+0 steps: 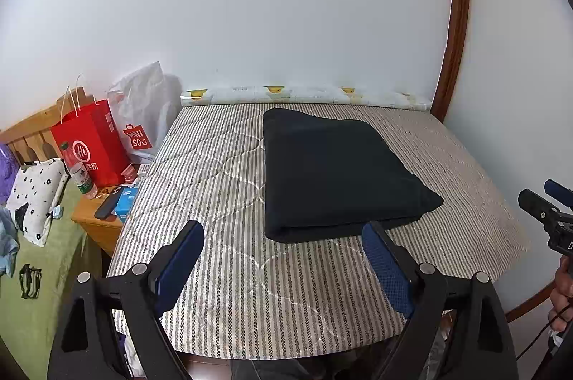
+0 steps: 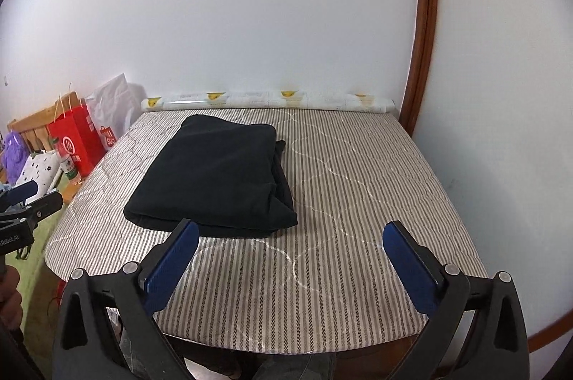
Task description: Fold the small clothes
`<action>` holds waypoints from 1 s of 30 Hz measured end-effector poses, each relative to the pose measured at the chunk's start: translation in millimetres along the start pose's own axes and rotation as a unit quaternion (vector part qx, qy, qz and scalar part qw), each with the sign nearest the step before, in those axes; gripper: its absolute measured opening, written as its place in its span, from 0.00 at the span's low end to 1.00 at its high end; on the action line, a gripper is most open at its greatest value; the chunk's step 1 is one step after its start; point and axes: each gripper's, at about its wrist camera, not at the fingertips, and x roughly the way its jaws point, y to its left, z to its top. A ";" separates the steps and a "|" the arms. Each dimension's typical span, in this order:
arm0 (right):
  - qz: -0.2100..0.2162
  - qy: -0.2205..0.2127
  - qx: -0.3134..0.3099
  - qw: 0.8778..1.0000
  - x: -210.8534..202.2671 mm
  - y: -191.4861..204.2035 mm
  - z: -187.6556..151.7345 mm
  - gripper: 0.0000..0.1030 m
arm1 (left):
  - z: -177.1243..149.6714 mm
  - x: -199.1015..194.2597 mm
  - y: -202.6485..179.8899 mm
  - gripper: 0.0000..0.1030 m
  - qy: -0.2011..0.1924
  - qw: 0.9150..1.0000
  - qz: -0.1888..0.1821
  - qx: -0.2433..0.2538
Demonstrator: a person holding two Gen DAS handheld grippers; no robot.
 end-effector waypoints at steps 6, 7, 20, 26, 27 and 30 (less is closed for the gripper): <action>-0.004 -0.004 0.002 1.000 -3.5 -3.4 0.7 0.98 | -0.8 -2.7 -0.8 0.87 -0.002 1.000 0.003 0.002; -0.005 -0.004 0.002 1.000 -3.9 -3.9 0.6 0.98 | -0.8 -2.8 -0.5 0.87 -0.002 1.000 0.003 0.002; -0.004 -0.009 0.004 1.000 -8.4 -9.2 3.4 0.98 | 0.5 -6.6 -1.2 0.87 -0.006 1.000 0.005 -0.002; -0.003 -0.007 0.006 1.000 -8.2 -11.8 4.3 0.98 | 0.3 -7.2 -2.0 0.87 -0.007 1.000 0.005 -0.001; -0.003 -0.008 0.006 1.000 -8.1 -12.4 4.2 0.98 | 0.6 -7.6 -2.0 0.87 -0.008 1.000 0.005 -0.001; -0.002 -0.008 0.007 1.000 -8.2 -13.4 4.0 0.98 | 0.6 -7.8 -2.2 0.87 -0.008 1.000 0.005 -0.001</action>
